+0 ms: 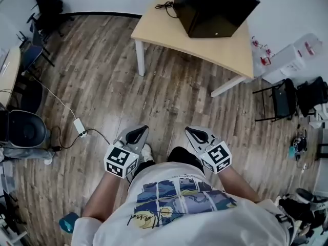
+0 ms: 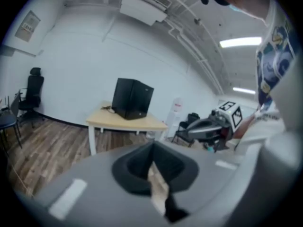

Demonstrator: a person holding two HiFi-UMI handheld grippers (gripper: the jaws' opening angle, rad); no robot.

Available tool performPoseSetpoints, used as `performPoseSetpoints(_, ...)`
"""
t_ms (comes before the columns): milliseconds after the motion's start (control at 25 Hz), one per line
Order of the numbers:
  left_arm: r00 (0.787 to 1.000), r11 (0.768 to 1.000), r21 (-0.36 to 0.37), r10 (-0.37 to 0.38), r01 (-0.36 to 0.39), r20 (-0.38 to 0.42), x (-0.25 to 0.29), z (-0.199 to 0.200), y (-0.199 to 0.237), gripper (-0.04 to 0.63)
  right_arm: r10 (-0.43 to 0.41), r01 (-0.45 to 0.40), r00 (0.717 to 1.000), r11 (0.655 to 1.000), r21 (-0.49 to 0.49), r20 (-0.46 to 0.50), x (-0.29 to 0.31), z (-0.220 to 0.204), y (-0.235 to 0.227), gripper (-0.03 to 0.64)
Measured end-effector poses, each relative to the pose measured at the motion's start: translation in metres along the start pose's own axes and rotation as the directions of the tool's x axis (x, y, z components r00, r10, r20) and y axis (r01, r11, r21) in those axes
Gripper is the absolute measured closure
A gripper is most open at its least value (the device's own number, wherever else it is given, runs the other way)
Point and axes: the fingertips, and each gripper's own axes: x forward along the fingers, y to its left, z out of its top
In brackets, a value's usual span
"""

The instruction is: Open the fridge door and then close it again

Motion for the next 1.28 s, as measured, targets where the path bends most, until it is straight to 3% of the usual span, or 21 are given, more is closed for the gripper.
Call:
performPoseSetpoints(280, 0.993, 0.994, 0.005, -0.113, 0.113, -0.019, 0.054, 0.014, 0.02, 0.581, -0.117, 0.118, 0.993, 0.989, 0.09, -0.015, -0.001, -0.004, -0.04, 0.599)
performPoseSetpoints(360, 0.989, 0.989, 0.025, -0.142, 0.143, -0.032, 0.076, 0.021, 0.024, 0.57, -0.14, 0.14, 0.99, 0.984, 0.114, -0.005, 0.0, -0.003, -0.057, 0.544)
performPoseSetpoints(440, 0.987, 0.986, 0.046, -0.156, 0.158, -0.041, 0.1, 0.033, 0.03, 0.544, -0.155, 0.153, 0.988, 0.981, 0.121, 0.007, 0.001, -0.001, -0.078, 0.541)
performPoseSetpoints(680, 0.989, 0.986, 0.085, -0.138, 0.142, -0.053, 0.183, 0.08, 0.048, 0.519, -0.192, 0.183, 0.981, 0.97, 0.158, 0.038, 0.007, 0.005, -0.169, 0.543)
performPoseSetpoints(920, 0.993, 0.984, 0.132, -0.114, 0.117, -0.032, 0.27, 0.131, 0.078, 0.515, -0.203, 0.196, 0.977, 0.975, 0.105, 0.061, 0.01, 0.02, -0.248, 0.558)
performPoseSetpoints(1280, 0.992, 0.976, 0.189, -0.119, 0.112, 0.031, 0.407, 0.222, 0.133, 0.502, -0.305, 0.297, 0.952, 0.929, 0.223, 0.001, 0.011, 0.004, -0.331, 0.563)
